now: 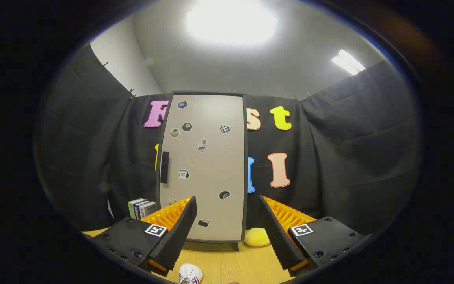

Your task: Open the shoe cabinet door, grab the shoes and put them into the shoe cabinet, then close the shoe cabinet door.

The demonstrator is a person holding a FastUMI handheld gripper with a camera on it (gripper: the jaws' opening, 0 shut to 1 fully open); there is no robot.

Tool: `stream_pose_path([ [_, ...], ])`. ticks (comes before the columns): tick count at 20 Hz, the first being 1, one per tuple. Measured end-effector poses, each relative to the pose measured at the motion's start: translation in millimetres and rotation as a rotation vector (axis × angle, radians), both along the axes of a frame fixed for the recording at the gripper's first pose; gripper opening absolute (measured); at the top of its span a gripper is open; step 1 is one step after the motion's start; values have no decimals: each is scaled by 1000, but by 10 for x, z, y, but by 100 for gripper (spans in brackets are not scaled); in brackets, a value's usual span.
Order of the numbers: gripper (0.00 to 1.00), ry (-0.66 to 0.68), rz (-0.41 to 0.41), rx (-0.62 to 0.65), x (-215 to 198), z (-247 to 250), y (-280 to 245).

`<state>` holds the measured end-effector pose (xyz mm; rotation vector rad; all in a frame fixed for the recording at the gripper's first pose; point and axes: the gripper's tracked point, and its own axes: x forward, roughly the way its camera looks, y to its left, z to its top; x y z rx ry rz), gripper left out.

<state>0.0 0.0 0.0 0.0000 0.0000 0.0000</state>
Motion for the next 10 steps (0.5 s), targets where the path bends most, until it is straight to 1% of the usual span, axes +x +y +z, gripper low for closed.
stream_pose_path([
  [10,98,6,11,-2,-17,21,46],
])
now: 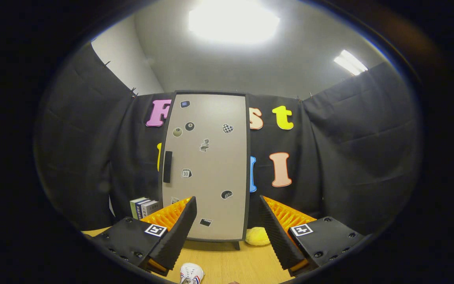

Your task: Open the shoe cabinet door, grab the shoes and put them into the shoe cabinet, then close the shoe cabinet door.

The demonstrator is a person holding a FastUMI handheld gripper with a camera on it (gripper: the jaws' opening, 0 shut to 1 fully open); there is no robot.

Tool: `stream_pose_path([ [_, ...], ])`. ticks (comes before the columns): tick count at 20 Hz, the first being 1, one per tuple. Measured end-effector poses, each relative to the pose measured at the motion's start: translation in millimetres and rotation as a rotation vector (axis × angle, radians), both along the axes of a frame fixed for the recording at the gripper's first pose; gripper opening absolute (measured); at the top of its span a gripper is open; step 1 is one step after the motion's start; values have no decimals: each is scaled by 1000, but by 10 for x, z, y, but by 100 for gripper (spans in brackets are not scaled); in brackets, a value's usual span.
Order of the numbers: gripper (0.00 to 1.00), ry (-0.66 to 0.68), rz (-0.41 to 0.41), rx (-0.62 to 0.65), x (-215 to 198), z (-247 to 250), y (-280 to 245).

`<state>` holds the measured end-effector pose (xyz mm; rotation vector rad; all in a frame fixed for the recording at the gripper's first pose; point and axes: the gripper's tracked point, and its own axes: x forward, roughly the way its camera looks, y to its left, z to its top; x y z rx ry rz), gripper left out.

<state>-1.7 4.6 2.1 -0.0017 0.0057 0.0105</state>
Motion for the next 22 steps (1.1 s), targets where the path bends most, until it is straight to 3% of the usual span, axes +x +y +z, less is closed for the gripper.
stream_pose_path([
  [11,98,9,19,13,209,123,162],
  [22,98,-16,176,1,1053,383,1010],
])
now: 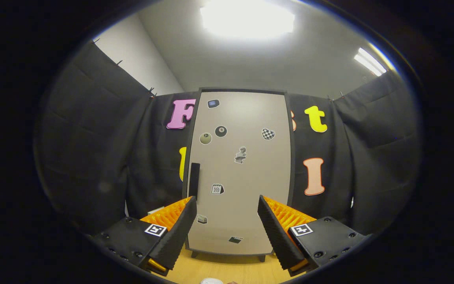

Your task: Open the shoe cabinet door, grab the shoes and put them into the shoe cabinet, then close the shoe cabinet door.

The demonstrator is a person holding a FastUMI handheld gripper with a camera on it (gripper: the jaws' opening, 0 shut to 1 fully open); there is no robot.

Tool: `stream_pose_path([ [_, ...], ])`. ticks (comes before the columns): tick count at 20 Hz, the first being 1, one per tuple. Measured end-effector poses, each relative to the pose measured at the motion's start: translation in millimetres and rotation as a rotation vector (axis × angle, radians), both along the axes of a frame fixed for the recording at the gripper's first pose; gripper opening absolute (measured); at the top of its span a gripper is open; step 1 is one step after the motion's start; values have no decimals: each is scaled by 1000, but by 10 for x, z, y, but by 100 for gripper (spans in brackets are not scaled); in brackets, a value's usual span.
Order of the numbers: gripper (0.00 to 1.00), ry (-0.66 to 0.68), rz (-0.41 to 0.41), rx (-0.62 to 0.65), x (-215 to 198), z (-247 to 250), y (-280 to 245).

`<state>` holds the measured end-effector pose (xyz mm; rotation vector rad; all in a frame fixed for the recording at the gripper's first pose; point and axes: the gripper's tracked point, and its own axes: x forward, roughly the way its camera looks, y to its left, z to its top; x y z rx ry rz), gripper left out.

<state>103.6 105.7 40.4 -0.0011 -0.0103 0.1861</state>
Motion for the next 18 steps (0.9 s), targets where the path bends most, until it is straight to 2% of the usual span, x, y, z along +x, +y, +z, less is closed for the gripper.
stream_pose_path([
  [10,98,7,59,36,873,-7,648],
  [18,98,35,100,40,1379,-152,1031],
])
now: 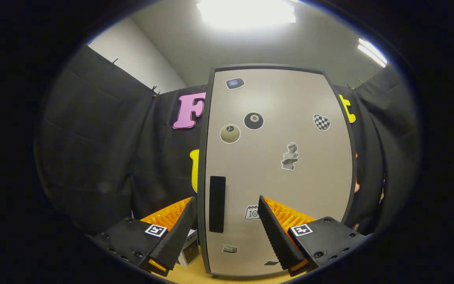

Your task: Open the shoe cabinet door, grab the shoes and put them into the shoe cabinet, then close the shoe cabinet door.

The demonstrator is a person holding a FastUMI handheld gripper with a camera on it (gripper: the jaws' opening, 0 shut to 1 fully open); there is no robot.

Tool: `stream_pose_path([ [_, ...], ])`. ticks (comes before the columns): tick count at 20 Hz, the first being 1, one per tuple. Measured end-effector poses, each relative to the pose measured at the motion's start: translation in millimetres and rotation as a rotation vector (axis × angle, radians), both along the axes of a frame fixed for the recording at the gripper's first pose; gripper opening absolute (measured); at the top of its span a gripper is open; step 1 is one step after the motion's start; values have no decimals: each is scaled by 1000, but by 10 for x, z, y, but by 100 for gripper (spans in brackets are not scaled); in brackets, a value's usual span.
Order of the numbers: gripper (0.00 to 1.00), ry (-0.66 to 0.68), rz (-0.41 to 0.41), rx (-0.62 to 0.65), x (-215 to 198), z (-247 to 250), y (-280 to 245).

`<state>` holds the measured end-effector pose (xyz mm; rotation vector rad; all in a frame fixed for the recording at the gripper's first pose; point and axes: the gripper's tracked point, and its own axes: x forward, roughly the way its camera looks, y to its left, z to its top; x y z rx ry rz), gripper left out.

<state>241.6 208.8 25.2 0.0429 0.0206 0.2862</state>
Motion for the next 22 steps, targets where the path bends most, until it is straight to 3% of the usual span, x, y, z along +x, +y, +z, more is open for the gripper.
stream_pose_path([
  [7,97,29,19,-66,329,-280,227],
  [14,89,104,-14,-23,597,-451,277],
  [15,76,110,-15,-21,611,-467,291],
  [19,49,143,-18,-17,661,-564,346],
  [22,40,150,-32,-25,670,-596,356],
])
